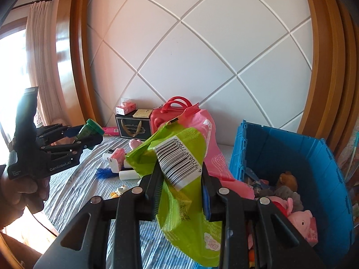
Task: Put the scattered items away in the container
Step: 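Lift and carry the green jar and wipes pack over the blue crate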
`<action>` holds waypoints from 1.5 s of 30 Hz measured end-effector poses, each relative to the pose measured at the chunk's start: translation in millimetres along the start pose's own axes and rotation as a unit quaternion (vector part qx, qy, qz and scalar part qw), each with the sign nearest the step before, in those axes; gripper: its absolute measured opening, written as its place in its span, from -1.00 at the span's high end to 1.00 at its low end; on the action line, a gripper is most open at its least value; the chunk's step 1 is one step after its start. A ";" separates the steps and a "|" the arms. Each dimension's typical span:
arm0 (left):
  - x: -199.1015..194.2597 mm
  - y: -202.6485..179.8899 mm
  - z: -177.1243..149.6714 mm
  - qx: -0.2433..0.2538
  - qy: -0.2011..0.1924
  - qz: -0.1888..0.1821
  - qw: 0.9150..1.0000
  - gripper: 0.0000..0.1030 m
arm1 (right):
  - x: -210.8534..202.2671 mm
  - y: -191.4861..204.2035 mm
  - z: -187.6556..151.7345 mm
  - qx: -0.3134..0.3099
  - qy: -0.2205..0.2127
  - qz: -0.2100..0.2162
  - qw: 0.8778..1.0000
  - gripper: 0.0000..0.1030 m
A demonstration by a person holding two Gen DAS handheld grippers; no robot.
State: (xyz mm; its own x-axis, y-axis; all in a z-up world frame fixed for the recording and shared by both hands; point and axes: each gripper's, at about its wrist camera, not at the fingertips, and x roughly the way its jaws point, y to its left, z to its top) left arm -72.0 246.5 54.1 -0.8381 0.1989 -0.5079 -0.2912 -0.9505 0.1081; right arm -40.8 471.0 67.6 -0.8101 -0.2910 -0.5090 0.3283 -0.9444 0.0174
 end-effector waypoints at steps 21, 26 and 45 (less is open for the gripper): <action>41.3 -159.9 57.3 0.075 -0.016 -0.126 0.989 0.23 | -60.6 -129.1 -42.0 0.088 0.013 -0.136 0.987 0.45; 56.1 -192.2 70.1 0.087 -0.018 -0.157 0.984 0.23 | -68.9 -154.8 -54.4 0.105 0.025 -0.164 0.980 0.45; 90.7 -278.3 111.1 0.121 -0.026 -0.223 0.967 0.24 | -88.8 -218.9 -83.4 0.160 0.039 -0.227 0.960 0.45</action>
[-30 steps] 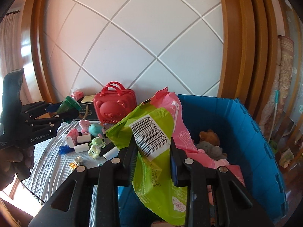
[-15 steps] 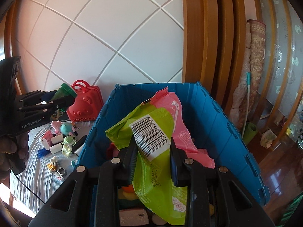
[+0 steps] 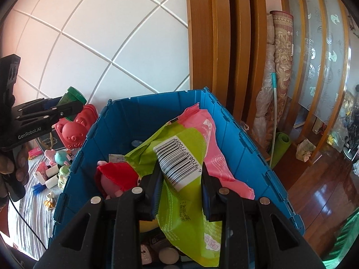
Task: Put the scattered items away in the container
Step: 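Lift and carry the green jar and wipes pack over the blue crate, then open both grippers to drop the jar and wipes pack into the crate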
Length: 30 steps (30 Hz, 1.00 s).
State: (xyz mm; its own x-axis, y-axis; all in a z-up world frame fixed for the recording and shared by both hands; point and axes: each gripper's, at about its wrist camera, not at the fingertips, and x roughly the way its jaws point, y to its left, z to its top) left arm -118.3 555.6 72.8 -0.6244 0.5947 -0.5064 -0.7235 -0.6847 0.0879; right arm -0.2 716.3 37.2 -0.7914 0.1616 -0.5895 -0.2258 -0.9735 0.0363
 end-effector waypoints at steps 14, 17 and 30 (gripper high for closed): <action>34.1 8.2 36.4 0.005 -0.015 0.013 1.000 0.24 | 16.2 -14.7 11.1 0.000 0.000 -0.002 1.000 0.45; 39.5 10.4 40.4 0.003 -0.016 0.016 1.000 0.24 | 22.9 -15.8 15.8 -0.002 0.001 0.000 1.000 0.45; 54.6 13.8 49.1 0.000 -0.016 0.027 1.000 0.23 | 43.1 -23.6 28.1 -0.004 0.003 0.008 1.000 0.45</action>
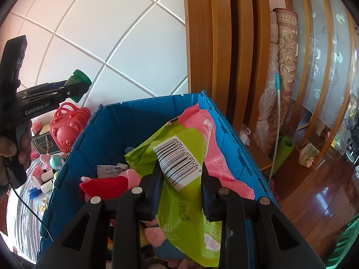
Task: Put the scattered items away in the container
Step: 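Open both grippers to drop the jar and wipes pack into the crate, then withdraw both tools from the crate back toward the bed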
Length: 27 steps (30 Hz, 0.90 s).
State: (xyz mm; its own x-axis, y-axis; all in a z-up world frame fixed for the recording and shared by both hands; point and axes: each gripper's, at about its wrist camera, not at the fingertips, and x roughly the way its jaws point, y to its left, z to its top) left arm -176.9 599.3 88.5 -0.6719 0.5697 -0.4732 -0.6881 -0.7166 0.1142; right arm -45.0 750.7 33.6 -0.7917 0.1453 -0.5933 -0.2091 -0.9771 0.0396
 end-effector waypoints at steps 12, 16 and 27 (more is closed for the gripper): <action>-12.6 24.7 4.0 -0.060 -0.023 0.049 0.997 -0.99 | -8.4 3.7 18.1 -0.019 -0.053 -0.029 0.998 -1.00; -19.9 30.8 -6.9 -0.062 -0.016 0.056 0.996 -0.99 | -13.6 8.1 15.3 -0.018 -0.054 -0.025 0.998 -1.00; -84.6 59.6 -42.7 -0.086 -0.024 0.085 0.992 -0.99 | -25.3 58.0 9.8 -0.039 -0.065 -0.002 0.997 -1.00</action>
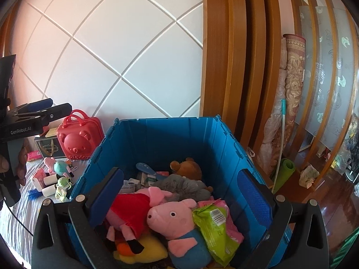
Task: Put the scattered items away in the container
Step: 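Withdraw both tools from the crate back toward the bed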
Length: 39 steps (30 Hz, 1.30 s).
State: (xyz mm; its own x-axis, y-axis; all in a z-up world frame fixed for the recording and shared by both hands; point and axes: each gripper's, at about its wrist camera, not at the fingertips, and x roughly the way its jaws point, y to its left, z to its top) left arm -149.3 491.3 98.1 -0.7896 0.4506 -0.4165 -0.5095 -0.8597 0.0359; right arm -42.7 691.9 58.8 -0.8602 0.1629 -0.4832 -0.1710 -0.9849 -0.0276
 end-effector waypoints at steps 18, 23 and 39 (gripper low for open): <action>-104.1 141.7 -66.0 -0.062 0.016 0.079 0.995 -0.99 | -21.0 166.3 7.1 -0.052 -0.010 0.106 0.993 -1.00; -131.1 181.6 -89.3 -0.083 0.019 0.097 0.992 -0.99 | -26.9 220.5 2.7 -0.070 -0.002 0.129 0.989 -1.00; -208.6 280.4 -167.7 -0.114 0.058 0.154 0.980 -0.99 | -41.7 362.2 -31.3 -0.096 0.041 0.177 0.979 -1.00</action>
State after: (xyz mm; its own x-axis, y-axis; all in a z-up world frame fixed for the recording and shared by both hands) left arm -70.1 115.9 42.7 -0.8435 0.1419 -0.5180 -0.1526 -0.9880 -0.0223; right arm -53.7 326.5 41.5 -0.8068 -0.1873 -0.5603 0.2302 -0.9731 -0.0062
